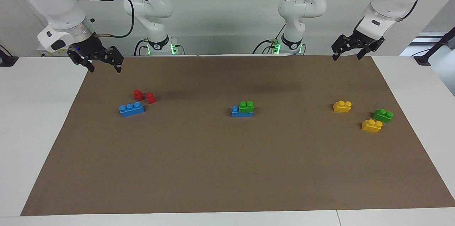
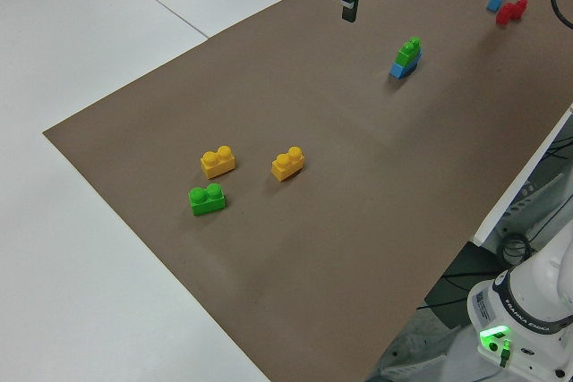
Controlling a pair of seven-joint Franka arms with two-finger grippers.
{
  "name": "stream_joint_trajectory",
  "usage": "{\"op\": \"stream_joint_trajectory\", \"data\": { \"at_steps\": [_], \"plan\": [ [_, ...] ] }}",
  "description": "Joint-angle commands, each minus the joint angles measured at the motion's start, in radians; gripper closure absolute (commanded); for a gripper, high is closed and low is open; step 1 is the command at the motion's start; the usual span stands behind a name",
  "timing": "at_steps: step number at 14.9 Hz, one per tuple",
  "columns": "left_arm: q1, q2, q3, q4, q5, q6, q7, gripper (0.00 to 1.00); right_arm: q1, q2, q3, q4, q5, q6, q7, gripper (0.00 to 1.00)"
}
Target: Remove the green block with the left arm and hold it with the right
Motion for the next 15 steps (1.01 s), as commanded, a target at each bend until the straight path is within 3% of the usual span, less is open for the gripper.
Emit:
{"op": "stream_joint_trajectory", "data": {
  "at_steps": [1, 10, 13, 15],
  "plan": [
    [0.006, -0.029, -0.004, -0.028, 0.008, -0.001, 0.007, 0.0, -0.008, -0.02, 0.008, -0.025, -0.016, 0.012, -0.024, 0.0],
    [-0.005, -0.029, -0.007, -0.03, 0.008, -0.002, -0.028, 0.0, -0.005, -0.031, 0.009, -0.048, -0.016, 0.023, 0.002, 0.0],
    [-0.034, -0.033, -0.012, -0.036, -0.001, -0.001, -0.211, 0.0, 0.001, -0.031, 0.009, -0.068, -0.016, 0.087, 0.08, 0.0],
    [-0.078, -0.049, -0.014, -0.066, -0.009, 0.01, -0.398, 0.0, 0.047, -0.028, 0.011, -0.08, -0.013, 0.092, 0.242, 0.0]
  ]
}}
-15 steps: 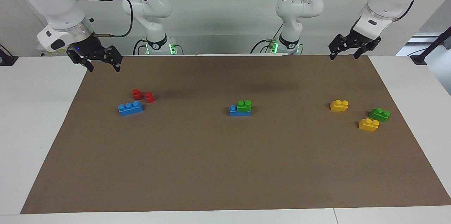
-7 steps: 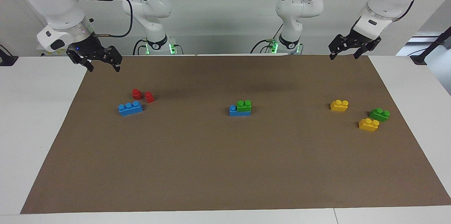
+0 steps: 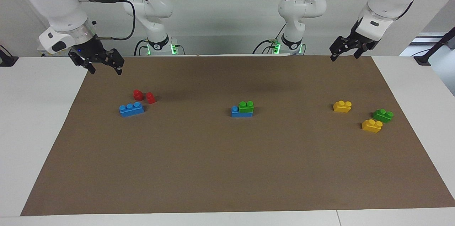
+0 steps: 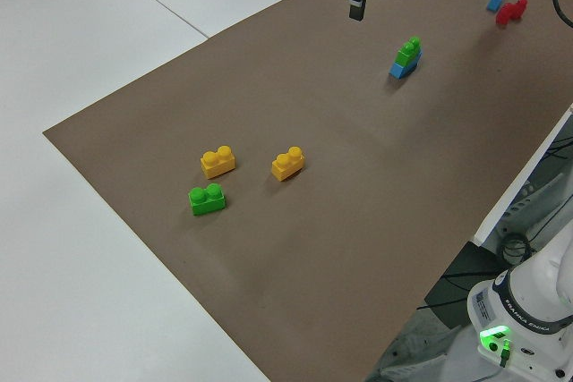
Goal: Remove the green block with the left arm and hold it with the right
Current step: 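Move the left gripper toward the green brick while the right gripper approaches the blue brick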
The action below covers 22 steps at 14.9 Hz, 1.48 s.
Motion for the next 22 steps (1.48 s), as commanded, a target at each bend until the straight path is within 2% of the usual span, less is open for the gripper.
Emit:
{"op": "stream_joint_trajectory", "data": {
  "at_steps": [1, 5, 8, 11, 14, 17, 22],
  "plan": [
    [-0.069, -0.057, 0.002, -0.078, -0.026, 0.015, -0.262, 0.0, 0.056, -0.022, 0.006, -0.051, -0.012, 0.035, 0.234, 0.0],
    [-0.126, -0.077, 0.002, -0.13, -0.096, 0.104, -0.563, 0.0, 0.117, 0.005, 0.01, -0.08, 0.011, 0.104, 0.588, 0.0],
    [-0.186, -0.106, 0.002, -0.193, -0.105, 0.183, -0.758, 0.0, 0.151, 0.038, 0.01, -0.095, 0.094, 0.147, 0.785, 0.0],
    [-0.271, -0.129, 0.002, -0.277, -0.105, 0.303, -1.0, 0.0, 0.206, 0.064, 0.01, -0.126, 0.161, 0.24, 1.047, 0.0],
    [-0.344, -0.113, 0.002, -0.32, -0.105, 0.404, -1.211, 0.0, 0.226, 0.107, 0.01, -0.126, 0.259, 0.315, 1.243, 0.01],
    [-0.402, -0.088, 0.002, -0.371, -0.105, 0.512, -1.378, 0.0, 0.28, 0.153, 0.01, -0.137, 0.264, 0.386, 1.339, 0.02],
    [-0.465, 0.042, 0.003, -0.365, -0.099, 0.631, -1.597, 0.0, 0.324, 0.214, 0.01, -0.138, 0.286, 0.438, 1.365, 0.03]
  ]
}}
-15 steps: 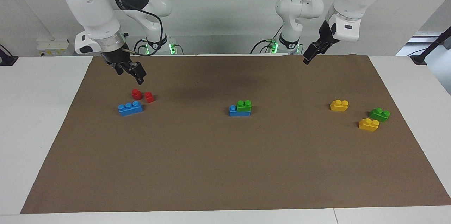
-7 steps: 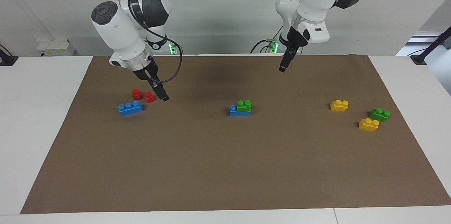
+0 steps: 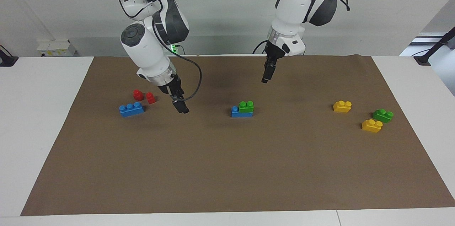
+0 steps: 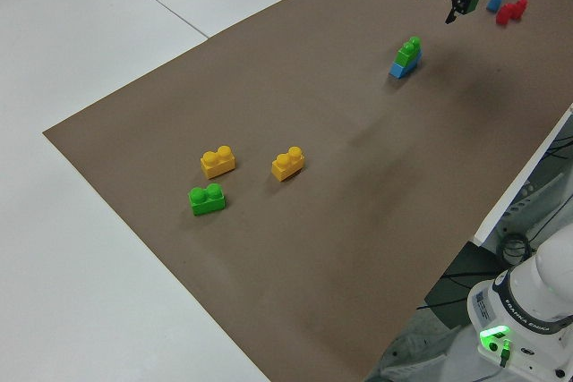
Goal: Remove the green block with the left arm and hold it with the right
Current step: 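Move the left gripper toward the green brick while the right gripper approaches the blue brick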
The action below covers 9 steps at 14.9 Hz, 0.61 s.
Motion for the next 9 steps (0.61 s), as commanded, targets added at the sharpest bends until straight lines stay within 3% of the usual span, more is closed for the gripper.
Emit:
{"op": "stream_joint_trajectory", "data": {
  "at_steps": [1, 9],
  "plan": [
    [-0.024, 0.07, 0.017, 0.002, -0.004, 0.074, -0.126, 0.0, 0.001, 0.018, -0.002, -0.007, 0.073, 0.02, 0.006, 0.03],
    [-0.049, 0.219, 0.017, 0.055, 0.076, 0.14, -0.314, 0.0, 0.079, 0.083, -0.002, -0.019, 0.182, 0.092, 0.015, 0.03]
  ]
}}
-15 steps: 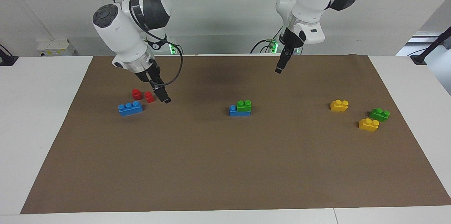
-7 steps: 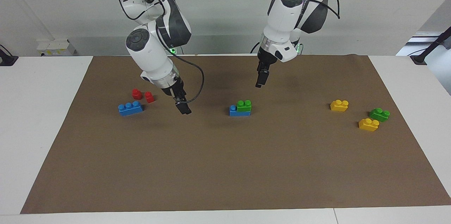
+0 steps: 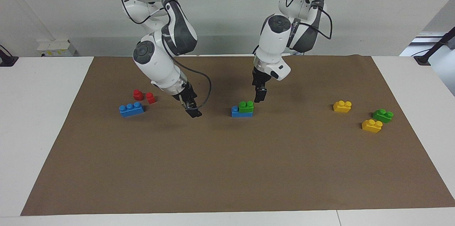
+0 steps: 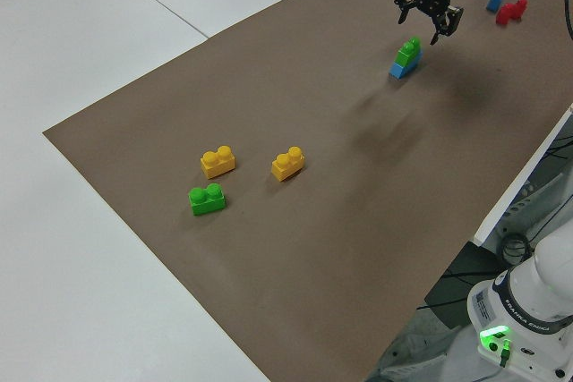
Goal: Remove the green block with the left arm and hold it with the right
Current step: 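Move the left gripper toward the green brick while the right gripper approaches the blue brick, then lower the left gripper onto the green brick while the right gripper reaches the blue brick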
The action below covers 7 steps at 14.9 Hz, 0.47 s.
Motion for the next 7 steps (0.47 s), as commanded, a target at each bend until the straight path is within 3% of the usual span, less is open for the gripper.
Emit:
{"op": "stream_joint_trajectory", "data": {
  "at_steps": [1, 7],
  "plan": [
    [-0.02, 0.04, 0.016, 0.034, 0.024, 0.016, -0.049, 0.0, 0.041, 0.022, -0.001, -0.01, 0.033, 0.065, 0.035, 0.03],
    [-0.023, 0.123, 0.017, 0.074, 0.068, 0.039, -0.121, 0.0, 0.127, 0.088, -0.001, -0.013, 0.046, 0.214, 0.147, 0.03]
  ]
}}
